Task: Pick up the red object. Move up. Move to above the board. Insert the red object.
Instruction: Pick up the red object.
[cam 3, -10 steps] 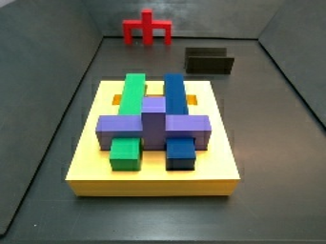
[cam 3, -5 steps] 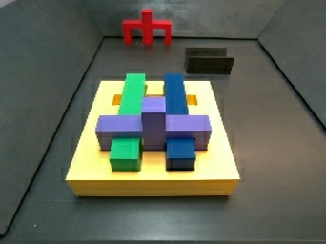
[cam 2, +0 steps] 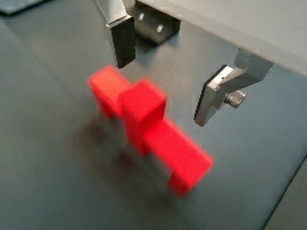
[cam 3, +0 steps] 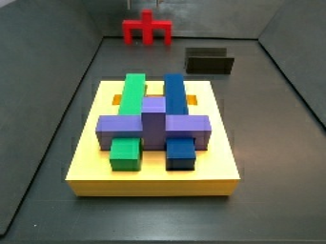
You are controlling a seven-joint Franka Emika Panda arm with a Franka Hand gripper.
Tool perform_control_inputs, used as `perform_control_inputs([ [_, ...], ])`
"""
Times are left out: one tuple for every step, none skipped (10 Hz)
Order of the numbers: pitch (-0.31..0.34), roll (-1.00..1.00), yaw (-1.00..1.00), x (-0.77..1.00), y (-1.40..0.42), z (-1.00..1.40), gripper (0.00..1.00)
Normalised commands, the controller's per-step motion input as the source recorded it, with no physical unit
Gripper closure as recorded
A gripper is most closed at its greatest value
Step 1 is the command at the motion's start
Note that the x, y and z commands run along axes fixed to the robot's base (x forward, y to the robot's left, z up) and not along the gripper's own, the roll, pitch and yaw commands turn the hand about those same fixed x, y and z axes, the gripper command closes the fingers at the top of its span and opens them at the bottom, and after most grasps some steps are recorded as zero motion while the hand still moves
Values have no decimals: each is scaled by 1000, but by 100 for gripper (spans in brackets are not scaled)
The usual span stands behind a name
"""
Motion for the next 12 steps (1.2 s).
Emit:
perform_control_inputs([
  [29, -11, 0, 163, 466, -303, 0],
  [50, 0, -91, 174, 291, -229, 0],
  [46, 0, -106, 83, 251, -183, 0],
  [34, 0, -177, 66, 17, -143, 0],
  [80, 36, -446, 131, -123, -40, 0],
  [87, 24, -449, 80, -123, 0, 0],
  [79, 30, -300, 37, -137, 9, 0],
  [0, 0, -117, 0, 0, 0, 0],
  [-26, 0, 37, -77, -14, -54, 0],
  [-27, 0, 103, 0, -151, -63, 0],
  [-19, 0, 103, 0, -180, -60, 0],
  [-40, 0, 71, 0, -66, -109, 0],
])
